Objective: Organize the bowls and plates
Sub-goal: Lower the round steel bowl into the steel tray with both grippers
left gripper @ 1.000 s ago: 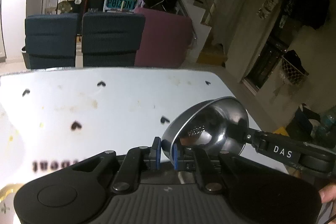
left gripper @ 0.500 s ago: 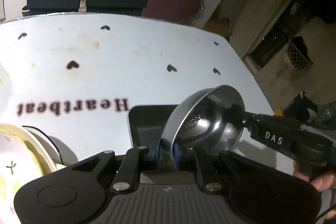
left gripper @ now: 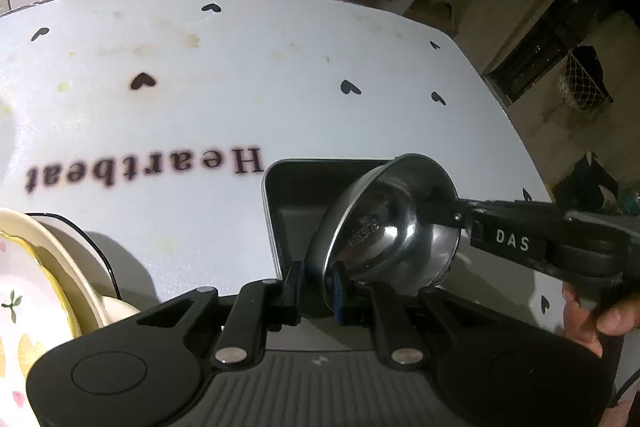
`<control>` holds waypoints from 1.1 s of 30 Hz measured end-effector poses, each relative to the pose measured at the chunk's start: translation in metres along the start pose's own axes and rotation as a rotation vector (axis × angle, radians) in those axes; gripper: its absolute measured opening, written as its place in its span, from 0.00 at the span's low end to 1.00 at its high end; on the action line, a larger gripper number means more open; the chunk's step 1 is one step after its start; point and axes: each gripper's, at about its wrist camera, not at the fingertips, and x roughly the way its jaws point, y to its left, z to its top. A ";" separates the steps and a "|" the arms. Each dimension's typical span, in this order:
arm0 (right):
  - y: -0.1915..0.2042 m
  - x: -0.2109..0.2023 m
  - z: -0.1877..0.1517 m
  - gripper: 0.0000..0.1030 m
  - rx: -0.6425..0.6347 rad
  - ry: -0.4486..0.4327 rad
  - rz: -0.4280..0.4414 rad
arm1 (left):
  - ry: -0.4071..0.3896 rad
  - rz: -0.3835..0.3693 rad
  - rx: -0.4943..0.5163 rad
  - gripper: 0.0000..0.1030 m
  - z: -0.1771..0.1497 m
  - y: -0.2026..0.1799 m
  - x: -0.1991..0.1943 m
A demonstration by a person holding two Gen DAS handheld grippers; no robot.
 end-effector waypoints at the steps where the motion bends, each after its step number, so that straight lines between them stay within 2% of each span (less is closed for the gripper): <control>1: 0.001 0.004 0.001 0.04 -0.005 0.005 -0.004 | 0.002 0.001 0.002 0.15 0.000 0.000 0.001; 22: 0.007 0.030 0.012 0.05 -0.052 0.067 -0.076 | 0.022 -0.017 0.052 0.15 -0.001 -0.002 0.006; 33: 0.012 0.035 0.019 0.06 -0.060 0.066 -0.079 | 0.019 -0.035 0.058 0.15 0.000 0.001 -0.002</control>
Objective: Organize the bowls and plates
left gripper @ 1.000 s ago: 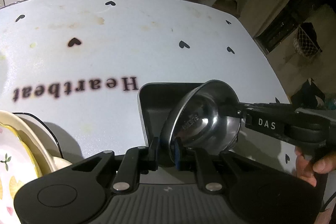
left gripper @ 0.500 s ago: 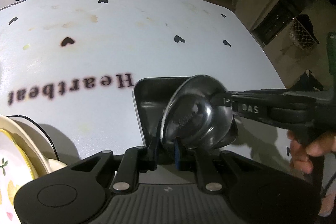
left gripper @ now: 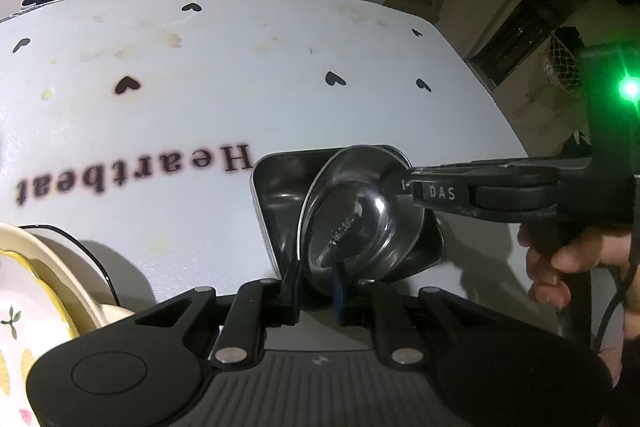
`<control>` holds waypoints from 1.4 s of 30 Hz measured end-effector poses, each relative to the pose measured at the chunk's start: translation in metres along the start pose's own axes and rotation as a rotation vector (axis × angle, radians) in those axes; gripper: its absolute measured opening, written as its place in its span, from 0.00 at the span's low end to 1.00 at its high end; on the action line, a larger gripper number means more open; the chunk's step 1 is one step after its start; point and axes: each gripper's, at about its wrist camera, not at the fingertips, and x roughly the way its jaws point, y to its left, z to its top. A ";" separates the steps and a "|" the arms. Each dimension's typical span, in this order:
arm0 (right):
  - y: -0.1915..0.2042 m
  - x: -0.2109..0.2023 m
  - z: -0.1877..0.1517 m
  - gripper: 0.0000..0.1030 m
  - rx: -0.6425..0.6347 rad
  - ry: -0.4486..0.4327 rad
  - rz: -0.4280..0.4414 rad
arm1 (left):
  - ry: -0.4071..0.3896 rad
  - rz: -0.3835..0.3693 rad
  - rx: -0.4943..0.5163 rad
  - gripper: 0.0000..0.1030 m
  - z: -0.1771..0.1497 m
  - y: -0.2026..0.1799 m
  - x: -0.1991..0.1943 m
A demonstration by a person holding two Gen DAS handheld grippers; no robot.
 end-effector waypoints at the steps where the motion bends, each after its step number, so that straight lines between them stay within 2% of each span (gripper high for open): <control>1: 0.000 0.001 0.000 0.06 0.005 0.004 0.006 | 0.001 -0.003 -0.001 0.16 0.000 0.001 -0.001; 4: -0.001 0.002 0.002 0.09 0.035 0.016 0.027 | -0.002 -0.009 0.003 0.18 0.001 0.001 -0.004; 7: -0.002 -0.004 0.005 0.14 0.051 -0.009 0.049 | -0.004 -0.012 0.004 0.18 0.002 0.002 -0.008; 14: -0.007 -0.016 0.007 0.14 0.074 -0.053 0.077 | -0.036 -0.029 -0.007 0.18 0.007 0.003 -0.019; 18: -0.014 -0.024 0.006 0.14 0.079 -0.078 0.076 | -0.087 0.015 0.000 0.25 0.014 0.006 -0.024; 21: -0.022 -0.027 0.001 0.14 0.082 -0.076 0.067 | -0.103 0.062 0.000 0.26 0.019 0.011 -0.022; 25: -0.033 -0.025 -0.007 0.14 0.084 -0.061 0.059 | -0.097 0.097 -0.012 0.26 0.022 0.017 -0.015; 29: -0.039 -0.021 -0.014 0.14 0.066 -0.036 0.086 | -0.083 0.115 -0.021 0.26 0.023 0.020 -0.008; 37: -0.037 -0.011 -0.018 0.14 0.036 0.009 0.117 | -0.055 0.110 -0.021 0.26 0.022 0.022 0.002; 42: -0.034 -0.012 -0.021 0.05 0.005 0.026 0.134 | -0.040 0.104 -0.013 0.26 0.021 0.022 0.007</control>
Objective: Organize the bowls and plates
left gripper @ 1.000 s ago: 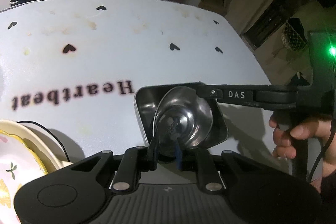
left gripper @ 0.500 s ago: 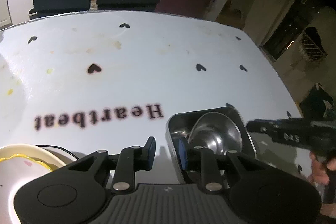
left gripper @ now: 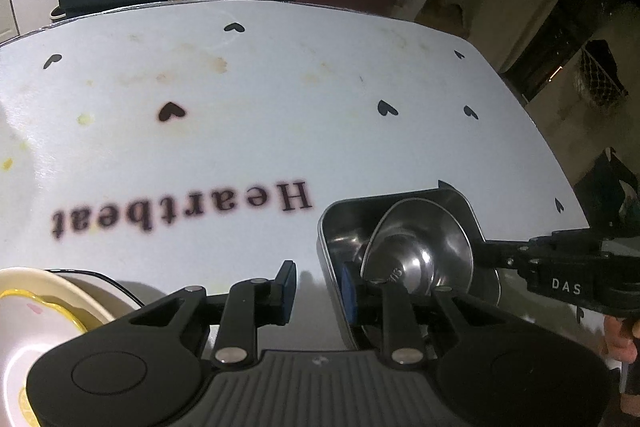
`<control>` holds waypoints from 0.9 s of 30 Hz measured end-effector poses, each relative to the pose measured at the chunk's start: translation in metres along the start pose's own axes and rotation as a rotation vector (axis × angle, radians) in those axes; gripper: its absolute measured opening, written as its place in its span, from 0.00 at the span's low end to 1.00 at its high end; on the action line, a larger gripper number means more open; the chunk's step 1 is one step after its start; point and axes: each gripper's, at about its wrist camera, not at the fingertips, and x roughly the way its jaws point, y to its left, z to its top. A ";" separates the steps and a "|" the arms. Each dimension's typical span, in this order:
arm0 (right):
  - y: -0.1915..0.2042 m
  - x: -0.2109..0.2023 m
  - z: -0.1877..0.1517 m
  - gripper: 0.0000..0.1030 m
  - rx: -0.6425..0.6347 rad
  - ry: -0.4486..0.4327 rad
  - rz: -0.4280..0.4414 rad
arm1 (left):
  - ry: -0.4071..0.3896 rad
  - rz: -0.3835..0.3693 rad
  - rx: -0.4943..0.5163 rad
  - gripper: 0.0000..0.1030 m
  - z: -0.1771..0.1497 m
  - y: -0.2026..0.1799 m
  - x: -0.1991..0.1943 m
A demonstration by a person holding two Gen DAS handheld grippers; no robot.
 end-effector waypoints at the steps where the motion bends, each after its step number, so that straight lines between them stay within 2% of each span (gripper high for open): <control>1: 0.001 -0.001 -0.002 0.05 -0.007 0.001 0.000 | 0.007 -0.001 0.002 0.26 -0.001 0.000 0.001; 13: -0.003 -0.003 -0.007 0.07 0.000 0.020 0.017 | 0.063 -0.019 0.009 0.25 -0.007 -0.002 0.012; 23: 0.000 0.002 -0.007 0.08 0.019 0.021 0.016 | 0.042 -0.022 -0.003 0.25 -0.004 0.001 0.010; 27: -0.005 0.002 -0.008 0.09 0.035 0.013 0.021 | 0.047 -0.034 -0.019 0.22 -0.003 0.003 0.009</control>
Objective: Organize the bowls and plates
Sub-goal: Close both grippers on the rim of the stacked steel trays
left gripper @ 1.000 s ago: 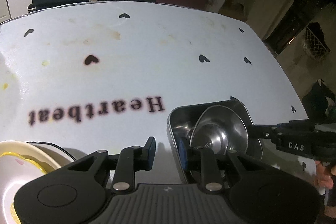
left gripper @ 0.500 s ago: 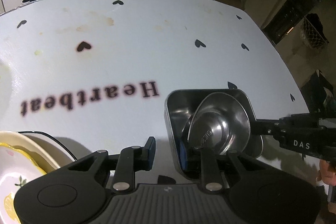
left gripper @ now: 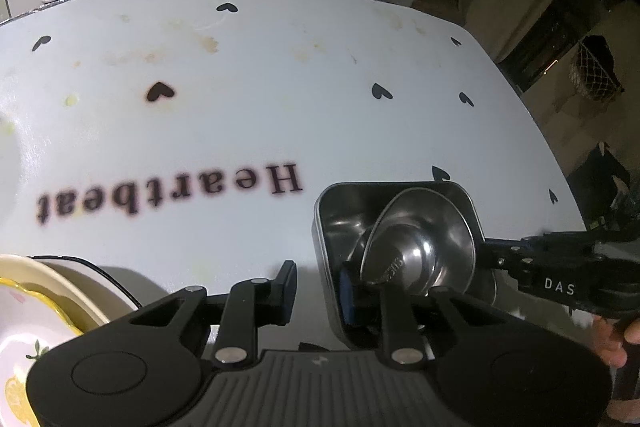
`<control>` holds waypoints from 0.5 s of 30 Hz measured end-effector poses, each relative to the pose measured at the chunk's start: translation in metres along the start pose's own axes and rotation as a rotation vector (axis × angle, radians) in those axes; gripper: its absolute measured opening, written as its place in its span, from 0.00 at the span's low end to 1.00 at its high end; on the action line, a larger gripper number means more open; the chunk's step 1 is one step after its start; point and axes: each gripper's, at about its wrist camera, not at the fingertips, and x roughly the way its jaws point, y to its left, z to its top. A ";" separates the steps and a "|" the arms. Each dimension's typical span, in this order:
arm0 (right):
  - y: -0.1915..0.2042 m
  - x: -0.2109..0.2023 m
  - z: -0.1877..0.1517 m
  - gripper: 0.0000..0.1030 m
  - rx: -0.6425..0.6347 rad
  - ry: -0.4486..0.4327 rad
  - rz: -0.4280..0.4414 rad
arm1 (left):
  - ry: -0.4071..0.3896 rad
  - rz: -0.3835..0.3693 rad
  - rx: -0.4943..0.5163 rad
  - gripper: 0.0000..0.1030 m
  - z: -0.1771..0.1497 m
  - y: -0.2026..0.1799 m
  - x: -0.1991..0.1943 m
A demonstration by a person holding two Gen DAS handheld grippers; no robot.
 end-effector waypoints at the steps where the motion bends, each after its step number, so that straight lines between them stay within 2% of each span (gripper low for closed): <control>1: 0.000 0.000 0.000 0.09 0.006 -0.006 -0.001 | 0.002 -0.002 -0.002 0.21 0.000 0.000 0.000; 8: -0.004 -0.002 0.002 0.08 0.036 -0.027 -0.002 | 0.014 -0.041 -0.018 0.07 0.000 0.000 0.001; 15: -0.004 -0.002 0.001 0.08 0.037 -0.038 -0.004 | 0.020 -0.047 -0.028 0.07 -0.001 0.000 0.000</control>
